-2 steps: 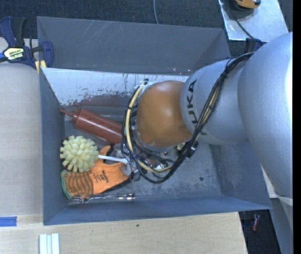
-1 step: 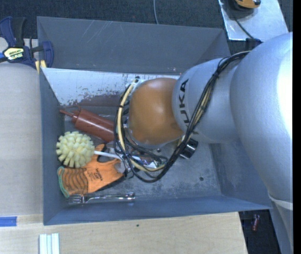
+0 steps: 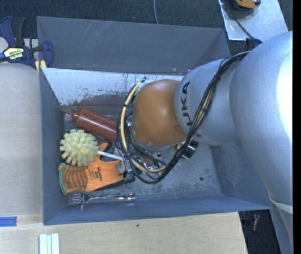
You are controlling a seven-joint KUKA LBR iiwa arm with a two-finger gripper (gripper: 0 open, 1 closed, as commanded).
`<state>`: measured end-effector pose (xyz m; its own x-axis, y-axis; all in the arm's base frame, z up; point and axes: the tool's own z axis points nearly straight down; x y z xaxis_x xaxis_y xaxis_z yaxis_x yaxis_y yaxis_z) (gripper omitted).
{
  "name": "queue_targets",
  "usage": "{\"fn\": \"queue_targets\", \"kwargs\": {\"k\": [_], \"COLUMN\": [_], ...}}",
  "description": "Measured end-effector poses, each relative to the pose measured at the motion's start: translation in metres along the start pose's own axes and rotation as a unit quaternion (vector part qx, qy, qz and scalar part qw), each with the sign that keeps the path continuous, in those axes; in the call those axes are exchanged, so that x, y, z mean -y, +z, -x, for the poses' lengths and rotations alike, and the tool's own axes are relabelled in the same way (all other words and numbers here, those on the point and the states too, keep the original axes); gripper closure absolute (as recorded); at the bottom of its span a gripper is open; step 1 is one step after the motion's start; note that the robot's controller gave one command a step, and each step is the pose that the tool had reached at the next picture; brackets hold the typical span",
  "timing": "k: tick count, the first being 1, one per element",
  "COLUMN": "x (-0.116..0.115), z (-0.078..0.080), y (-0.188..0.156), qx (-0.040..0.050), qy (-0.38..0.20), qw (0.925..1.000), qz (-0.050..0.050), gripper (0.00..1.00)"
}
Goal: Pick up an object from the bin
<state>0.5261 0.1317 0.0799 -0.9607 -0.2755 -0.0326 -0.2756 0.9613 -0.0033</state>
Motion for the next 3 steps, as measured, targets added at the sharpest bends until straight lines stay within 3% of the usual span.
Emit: {"fn": "queue_targets", "kwargs": {"k": [1, 2, 3], "x": [-0.004, -0.005, -0.022], "z": [0.008, 0.008, 0.004], "y": [-0.058, -0.06, -0.048], "qx": [-0.0013, 0.0041, 0.001], "qy": [-0.067, -0.057, -0.129], "qw": [0.9978, 0.9984, 0.9916], "qz": [0.0, -0.001, 0.0], "gripper": [1.0, 1.0, 1.0]}}
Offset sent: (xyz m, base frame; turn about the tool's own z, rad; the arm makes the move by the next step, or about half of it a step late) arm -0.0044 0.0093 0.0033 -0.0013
